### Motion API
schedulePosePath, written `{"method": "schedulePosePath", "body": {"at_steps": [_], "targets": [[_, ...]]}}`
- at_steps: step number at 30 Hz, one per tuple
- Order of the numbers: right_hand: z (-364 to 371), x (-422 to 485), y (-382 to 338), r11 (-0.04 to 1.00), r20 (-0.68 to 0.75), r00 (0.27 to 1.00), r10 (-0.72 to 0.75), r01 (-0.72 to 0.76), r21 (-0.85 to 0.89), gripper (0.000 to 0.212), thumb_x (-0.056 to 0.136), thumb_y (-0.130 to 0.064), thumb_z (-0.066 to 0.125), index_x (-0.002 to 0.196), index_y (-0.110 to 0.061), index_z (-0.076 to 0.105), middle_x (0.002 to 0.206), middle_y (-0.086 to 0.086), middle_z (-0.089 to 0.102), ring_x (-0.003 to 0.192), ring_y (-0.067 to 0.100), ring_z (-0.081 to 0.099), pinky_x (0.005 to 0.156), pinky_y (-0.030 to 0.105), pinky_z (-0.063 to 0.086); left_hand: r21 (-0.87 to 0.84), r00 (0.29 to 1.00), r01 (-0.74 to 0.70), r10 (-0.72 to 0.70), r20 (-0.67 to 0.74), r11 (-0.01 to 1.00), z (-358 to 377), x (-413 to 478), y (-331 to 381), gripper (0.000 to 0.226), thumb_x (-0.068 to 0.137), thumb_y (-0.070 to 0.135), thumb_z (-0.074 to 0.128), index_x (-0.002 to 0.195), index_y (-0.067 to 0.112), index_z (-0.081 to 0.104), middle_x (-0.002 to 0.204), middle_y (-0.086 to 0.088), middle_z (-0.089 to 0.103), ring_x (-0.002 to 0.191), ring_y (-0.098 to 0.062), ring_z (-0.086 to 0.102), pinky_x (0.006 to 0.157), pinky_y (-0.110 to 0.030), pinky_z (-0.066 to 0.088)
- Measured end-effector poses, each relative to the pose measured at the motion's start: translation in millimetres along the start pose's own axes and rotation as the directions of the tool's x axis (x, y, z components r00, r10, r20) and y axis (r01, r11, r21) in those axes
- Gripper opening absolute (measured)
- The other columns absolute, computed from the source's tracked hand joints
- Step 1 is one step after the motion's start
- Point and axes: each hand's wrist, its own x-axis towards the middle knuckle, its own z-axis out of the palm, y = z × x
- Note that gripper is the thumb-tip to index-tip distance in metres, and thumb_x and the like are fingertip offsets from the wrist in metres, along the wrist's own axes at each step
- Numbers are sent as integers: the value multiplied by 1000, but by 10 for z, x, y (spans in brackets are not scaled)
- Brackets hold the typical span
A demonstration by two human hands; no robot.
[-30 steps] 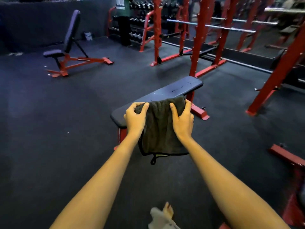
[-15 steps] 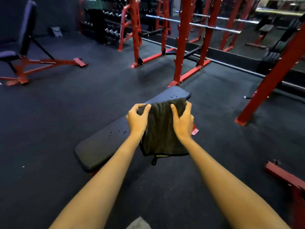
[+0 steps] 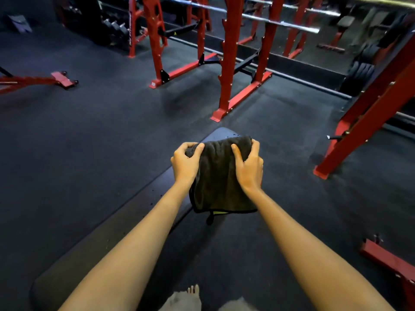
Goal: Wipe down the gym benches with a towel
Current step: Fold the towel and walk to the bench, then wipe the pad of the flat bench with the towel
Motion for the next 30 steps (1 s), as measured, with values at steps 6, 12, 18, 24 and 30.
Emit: {"method": "schedulePosePath", "body": {"at_steps": [6,12,18,24,30], "targets": [[250,1015,308,998,18,999,33,-32,-46,49,95,-45,53,130,-12,42,100,13,68,96,35,63,82,46,50,-7,998,46,-46,35,999,709,805,-136,16,87,33,66,89,17,68,86,5,66,94,-16,60,74,-21,47],[558,2261,816,994,159,987,26,-9,-106,49,95,-44,53,130,-12,44,105,15,67,98,35,63,82,44,50,3,987,154,-154,-53,988,1566,1535,-369,18,89,29,64,94,11,68,81,11,61,81,-3,56,65,-4,39],[901,3255,1127,984,426,904,15,63,-167,49,95,-43,52,133,-12,43,112,17,65,104,36,60,83,43,48,4,920,333,-324,-220,943,2148,2060,-666,14,87,33,66,88,19,66,89,2,66,100,-23,59,92,-40,45],[1528,3790,1397,947,640,768,-22,221,-232,47,96,-43,53,131,-12,46,113,18,64,108,38,56,85,41,41,2,823,460,-425,-378,888,2330,2358,-1104,15,84,30,70,85,15,67,82,5,64,87,-16,62,79,-28,47],[2288,4117,1580,753,856,517,28,552,-359,54,94,-49,52,136,-15,43,113,26,60,108,43,54,82,44,43,-72,701,626,-601,-385,777,2368,2455,-1756,20,81,30,74,81,11,70,80,3,68,80,-12,63,70,-25,49]]}}
